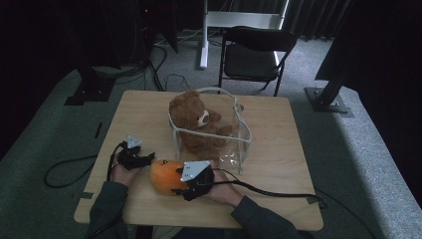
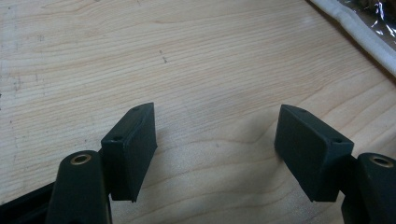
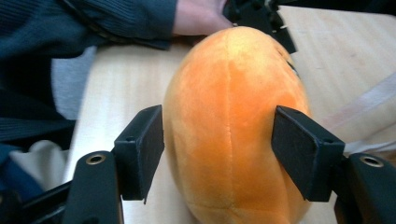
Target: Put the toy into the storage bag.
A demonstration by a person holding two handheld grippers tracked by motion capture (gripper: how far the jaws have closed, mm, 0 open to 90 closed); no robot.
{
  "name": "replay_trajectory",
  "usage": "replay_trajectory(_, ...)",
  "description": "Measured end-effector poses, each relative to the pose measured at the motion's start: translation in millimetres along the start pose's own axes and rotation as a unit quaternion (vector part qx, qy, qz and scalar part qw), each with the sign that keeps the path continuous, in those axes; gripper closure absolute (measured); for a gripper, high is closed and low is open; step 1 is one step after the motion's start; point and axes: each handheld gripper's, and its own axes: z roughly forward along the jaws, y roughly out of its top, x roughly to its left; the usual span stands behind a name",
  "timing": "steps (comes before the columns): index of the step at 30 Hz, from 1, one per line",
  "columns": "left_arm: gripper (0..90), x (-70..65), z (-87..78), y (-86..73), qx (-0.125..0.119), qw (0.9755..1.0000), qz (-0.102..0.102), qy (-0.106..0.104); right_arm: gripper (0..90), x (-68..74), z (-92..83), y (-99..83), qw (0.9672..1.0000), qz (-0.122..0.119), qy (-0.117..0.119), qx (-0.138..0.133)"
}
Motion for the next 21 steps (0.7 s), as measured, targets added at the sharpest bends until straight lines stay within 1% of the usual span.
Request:
replay_trajectory(2,30.1,0.0,0.0,0.0,0.0,1.0,0.0,0.0,33.5,0.2,0.7,-0.4,0.9999,-0.009,-0.013,-0.002)
replay_trajectory(6,30.1,0.0,0.0,0.0,0.0,1.0,0.0,0.0,30.9,-1.2,2.0,-1.0,0.9992,-0.015,-0.036,-0.004)
replay_trajectory(9,30.1,0.0,0.0,0.0,0.0,1.0,0.0,0.0,28.0,-3.4,2.3,-1.2,0.999,-0.009,-0.043,-0.003)
replay_trajectory(11,30.1,0.0,0.0,0.0,0.0,1.0,0.0,0.0,23.3,-5.1,3.6,-1.8,0.9986,-0.007,-0.052,0.004)
replay_trajectory(12,30.1,0.0,0.0,0.0,0.0,1.0,0.0,0.0,21.6,-6.7,5.0,-2.8,0.9986,-0.002,-0.053,0.011)
replay_trajectory(13,30.1,0.0,0.0,0.0,0.0,1.0,0.0,0.0,20.8,-7.9,6.6,-4.3,0.9988,0.006,-0.047,0.015)
replay_trajectory(15,30.1,0.0,0.0,0.0,0.0,1.0,0.0,0.0,18.9,-9.6,9.7,-6.5,0.9988,0.014,-0.044,0.016)
replay_trajectory(18,30.1,0.0,0.0,0.0,0.0,1.0,0.0,0.0,18.0,-11.2,11.7,-6.7,0.9989,0.019,-0.04,0.012)
replay_trajectory(21,30.1,0.0,0.0,0.0,0.0,1.0,0.0,0.0,17.4,-15.3,13.2,-7.4,0.9989,0.035,-0.027,0.014)
